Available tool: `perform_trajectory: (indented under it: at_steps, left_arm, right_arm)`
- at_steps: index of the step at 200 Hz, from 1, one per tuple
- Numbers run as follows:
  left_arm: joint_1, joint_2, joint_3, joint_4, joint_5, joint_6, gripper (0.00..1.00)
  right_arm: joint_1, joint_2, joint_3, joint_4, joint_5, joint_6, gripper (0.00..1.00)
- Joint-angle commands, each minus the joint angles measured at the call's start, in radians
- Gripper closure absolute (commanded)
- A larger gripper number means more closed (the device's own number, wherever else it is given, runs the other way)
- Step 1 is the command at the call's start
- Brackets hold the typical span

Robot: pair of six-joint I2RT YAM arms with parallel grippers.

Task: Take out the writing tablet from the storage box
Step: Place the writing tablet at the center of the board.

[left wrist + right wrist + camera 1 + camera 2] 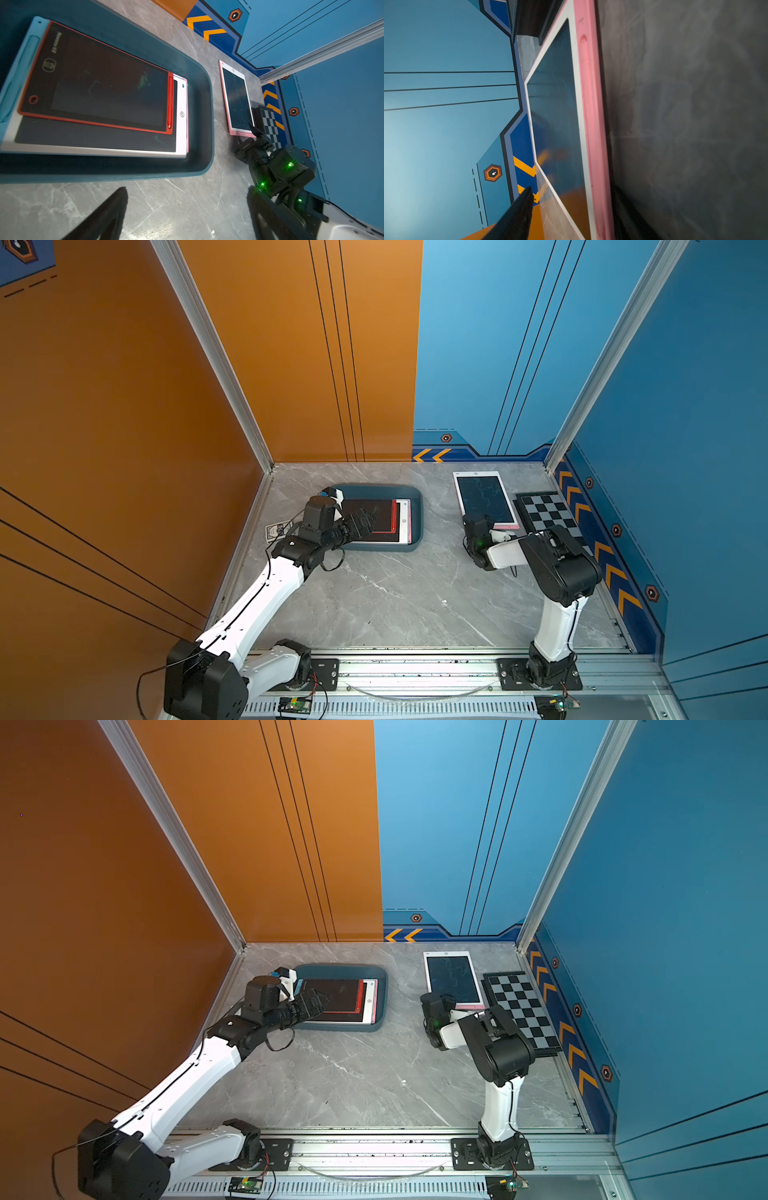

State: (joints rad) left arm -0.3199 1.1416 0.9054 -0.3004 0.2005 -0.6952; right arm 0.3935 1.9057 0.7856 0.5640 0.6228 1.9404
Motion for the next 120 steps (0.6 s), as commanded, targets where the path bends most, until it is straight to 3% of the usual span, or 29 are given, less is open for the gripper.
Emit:
perform_trajectory:
  at_steps: [1,23,39,62,83,120]
  left_arm:
    - [0.022,0.009,0.032,-0.082,-0.063,0.064,0.08]
    - [0.041,0.019,0.042,-0.116,-0.09,0.09,0.07]
    - [0.052,0.035,0.055,-0.145,-0.109,0.109,0.07]
    - [0.066,0.076,0.082,-0.189,-0.137,0.141,0.06]
    - [0.081,0.131,0.107,-0.213,-0.17,0.168,0.06]
    - [0.111,0.247,0.195,-0.252,-0.235,0.23,0.03]
  right_arm:
    - [0.023,-0.044,0.003,-0.152,-0.032,-0.011,0.31]
    - [0.034,-0.099,0.006,-0.236,-0.035,-0.056,0.29]
    - [0.039,-0.152,0.059,-0.424,-0.059,-0.151,0.3]
    - [0.096,-0.225,0.106,-0.607,0.023,-0.281,0.29]
    - [0.135,-0.274,0.092,-0.581,0.04,-0.407,0.29]
    - [0.166,-0.294,0.123,-0.427,-0.105,-0.802,0.29]
